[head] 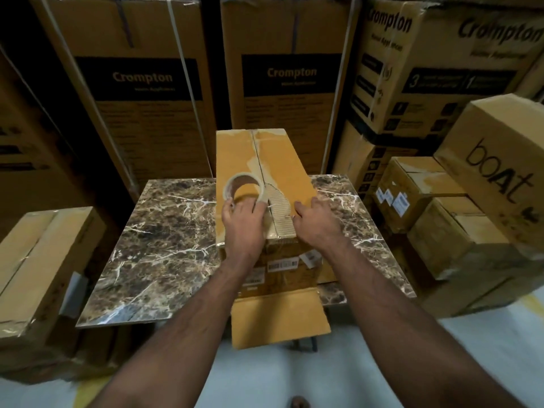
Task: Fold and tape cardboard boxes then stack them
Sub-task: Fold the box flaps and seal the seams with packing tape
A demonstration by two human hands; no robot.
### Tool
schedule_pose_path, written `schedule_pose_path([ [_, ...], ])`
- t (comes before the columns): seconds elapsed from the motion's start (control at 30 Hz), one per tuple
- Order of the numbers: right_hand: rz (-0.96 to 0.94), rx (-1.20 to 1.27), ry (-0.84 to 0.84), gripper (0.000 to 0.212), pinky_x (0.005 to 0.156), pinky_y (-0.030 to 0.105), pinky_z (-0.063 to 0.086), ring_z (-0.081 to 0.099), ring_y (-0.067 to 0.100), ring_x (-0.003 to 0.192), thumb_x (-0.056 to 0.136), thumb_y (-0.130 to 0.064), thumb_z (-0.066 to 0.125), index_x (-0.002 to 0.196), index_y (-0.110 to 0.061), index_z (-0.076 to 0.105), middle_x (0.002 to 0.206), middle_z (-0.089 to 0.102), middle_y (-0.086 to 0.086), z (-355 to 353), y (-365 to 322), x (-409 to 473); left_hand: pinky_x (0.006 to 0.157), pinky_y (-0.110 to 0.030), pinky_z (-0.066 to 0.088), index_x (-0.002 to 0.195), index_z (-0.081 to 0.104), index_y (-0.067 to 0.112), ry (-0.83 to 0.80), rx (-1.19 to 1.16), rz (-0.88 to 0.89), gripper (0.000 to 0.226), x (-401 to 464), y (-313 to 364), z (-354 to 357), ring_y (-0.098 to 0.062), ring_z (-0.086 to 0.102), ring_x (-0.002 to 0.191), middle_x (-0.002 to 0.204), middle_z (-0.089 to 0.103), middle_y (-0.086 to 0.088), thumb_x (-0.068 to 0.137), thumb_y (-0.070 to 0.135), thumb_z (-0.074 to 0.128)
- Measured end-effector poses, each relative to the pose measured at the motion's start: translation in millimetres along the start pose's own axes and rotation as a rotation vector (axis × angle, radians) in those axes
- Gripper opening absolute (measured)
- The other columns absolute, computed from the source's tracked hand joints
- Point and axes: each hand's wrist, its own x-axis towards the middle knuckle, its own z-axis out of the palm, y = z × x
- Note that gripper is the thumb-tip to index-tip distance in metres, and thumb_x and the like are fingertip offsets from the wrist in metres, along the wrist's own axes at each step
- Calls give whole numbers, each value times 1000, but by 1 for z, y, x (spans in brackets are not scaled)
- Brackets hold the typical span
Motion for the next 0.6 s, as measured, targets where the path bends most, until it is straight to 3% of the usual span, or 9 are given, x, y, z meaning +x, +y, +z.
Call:
schedule_pose_path([
  [0.1,62,-65,2,45,89,47,46,43,37,121,104,-40,33,140,-17,47,135,48,21,-3,-41,-21,116,-57,24,119,66,17,16,-22,-3,36,5,-37,-6,-25,55,121,127,64,-5,84,15,72],
  [0.17,2,-75,49,40,89,47,41,46,35,113,104,-36,36,128,-13,59,123,55,16,-2,-70,-34,115,-54,26,120,66,16,-17,46,-40,32,16,-66,-16,-28,52,124,128,64,-8,88,17,68],
  [0.23,-114,86,74,33,86,46,42,52,33,100,102,-28,40,106,-11,69,107,60,15,-1,-82,-33,110,-50,28,116,66,17,-20,87,-191,27,30,-81,-26,-28,53,120,124,64,-7,90,15,65],
  [0.3,-208,363,-13,28,70,42,48,58,32,79,97,-18,45,79,-10,66,86,62,16,-4,-79,-16,102,-47,33,111,67,20,34,53,-348,25,37,-74,-32,-24,56,113,118,65,-1,86,14,69],
  [0.33,-239,421,4,26,70,41,49,61,33,81,96,-18,47,80,-9,66,85,64,13,-6,-74,-1,101,-46,33,110,68,22,53,54,-375,26,37,-65,-33,-21,56,111,117,65,2,85,16,71],
  [0.4,-239,282,59,29,94,43,43,55,29,114,98,-29,48,116,-21,68,116,62,7,-5,-57,25,103,-45,32,110,67,29,36,92,-339,26,27,-41,-29,-16,56,109,114,65,7,86,20,70],
  [0.47,-176,155,20,49,116,50,23,32,28,142,100,-45,42,147,-32,45,153,40,8,5,-39,39,110,-46,26,113,65,31,9,112,-287,26,9,-14,-17,-15,54,113,116,63,8,89,22,67],
  [0.53,-154,88,5,57,121,53,12,18,29,151,102,-51,32,155,-33,33,164,24,9,19,-33,44,116,-48,20,117,63,28,28,151,-255,27,-8,8,-3,-18,53,117,121,62,4,91,22,65],
  [0.6,-155,17,57,59,121,53,13,18,30,152,101,-49,27,156,-30,32,164,24,11,26,-42,45,117,-50,20,116,63,26,68,194,-228,24,-14,7,3,-20,55,116,120,64,1,92,21,63],
])
